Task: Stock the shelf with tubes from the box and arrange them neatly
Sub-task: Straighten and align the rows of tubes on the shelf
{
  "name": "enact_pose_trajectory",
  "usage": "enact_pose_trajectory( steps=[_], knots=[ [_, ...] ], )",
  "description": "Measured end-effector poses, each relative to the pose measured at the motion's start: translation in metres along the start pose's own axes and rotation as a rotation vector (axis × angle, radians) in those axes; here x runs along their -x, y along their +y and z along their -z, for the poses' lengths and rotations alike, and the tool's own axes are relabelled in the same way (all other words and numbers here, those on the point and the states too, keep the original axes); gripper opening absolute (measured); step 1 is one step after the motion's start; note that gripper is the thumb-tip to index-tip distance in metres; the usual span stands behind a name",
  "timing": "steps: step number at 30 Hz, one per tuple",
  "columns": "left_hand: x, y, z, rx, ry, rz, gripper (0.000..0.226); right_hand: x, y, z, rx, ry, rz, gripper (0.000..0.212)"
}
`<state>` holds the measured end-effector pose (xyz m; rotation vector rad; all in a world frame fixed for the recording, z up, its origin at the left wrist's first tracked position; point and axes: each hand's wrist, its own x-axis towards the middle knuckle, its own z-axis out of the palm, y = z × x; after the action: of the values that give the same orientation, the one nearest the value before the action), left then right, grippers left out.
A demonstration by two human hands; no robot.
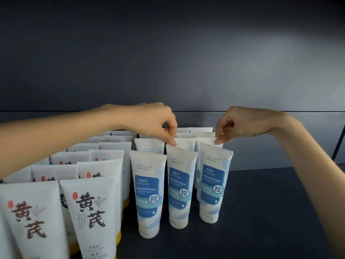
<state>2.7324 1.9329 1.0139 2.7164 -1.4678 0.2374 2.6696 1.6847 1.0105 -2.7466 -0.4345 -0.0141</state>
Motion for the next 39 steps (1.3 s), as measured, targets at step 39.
enact_pose_trajectory(
  steps=[39],
  knots=[
    [0.084, 0.004, 0.015, -0.057, 0.018, 0.072, 0.021, 0.021, -0.092, -0.027, 0.126, -0.007, 0.134, 0.012]
  ],
)
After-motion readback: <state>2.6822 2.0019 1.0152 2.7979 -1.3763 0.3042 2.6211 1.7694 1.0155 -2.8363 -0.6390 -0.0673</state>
